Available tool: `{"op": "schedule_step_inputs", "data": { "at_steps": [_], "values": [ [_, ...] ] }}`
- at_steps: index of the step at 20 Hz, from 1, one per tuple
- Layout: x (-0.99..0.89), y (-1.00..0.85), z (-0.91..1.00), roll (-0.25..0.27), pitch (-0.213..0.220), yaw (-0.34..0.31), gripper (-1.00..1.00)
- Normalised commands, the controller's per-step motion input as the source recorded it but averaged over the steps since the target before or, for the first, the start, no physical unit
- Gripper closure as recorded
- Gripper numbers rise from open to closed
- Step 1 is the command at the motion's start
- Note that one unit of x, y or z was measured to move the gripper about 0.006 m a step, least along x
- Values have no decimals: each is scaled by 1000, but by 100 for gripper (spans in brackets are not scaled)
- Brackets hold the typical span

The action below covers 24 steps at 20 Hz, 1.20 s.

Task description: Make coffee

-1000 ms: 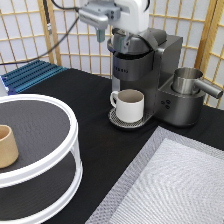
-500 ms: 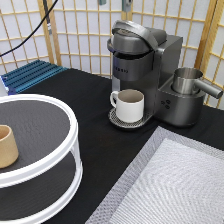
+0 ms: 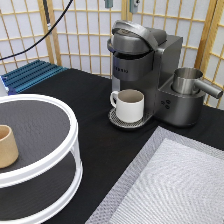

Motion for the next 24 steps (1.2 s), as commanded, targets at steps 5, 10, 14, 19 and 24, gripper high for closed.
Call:
{"op": "schedule_step_inputs", "data": {
  "at_steps": [5, 10, 14, 19, 24],
  "values": [
    [707, 42, 18, -170, 60, -34, -100],
    [696, 30, -515, -102, 100, -11, -100],
    [706, 0, -991, -67, 91, -1, -100],
    [633, -107, -1000, -30, 82, -2, -100],
    [626, -38, -989, -42, 108, -14, -100]
  ]
}}
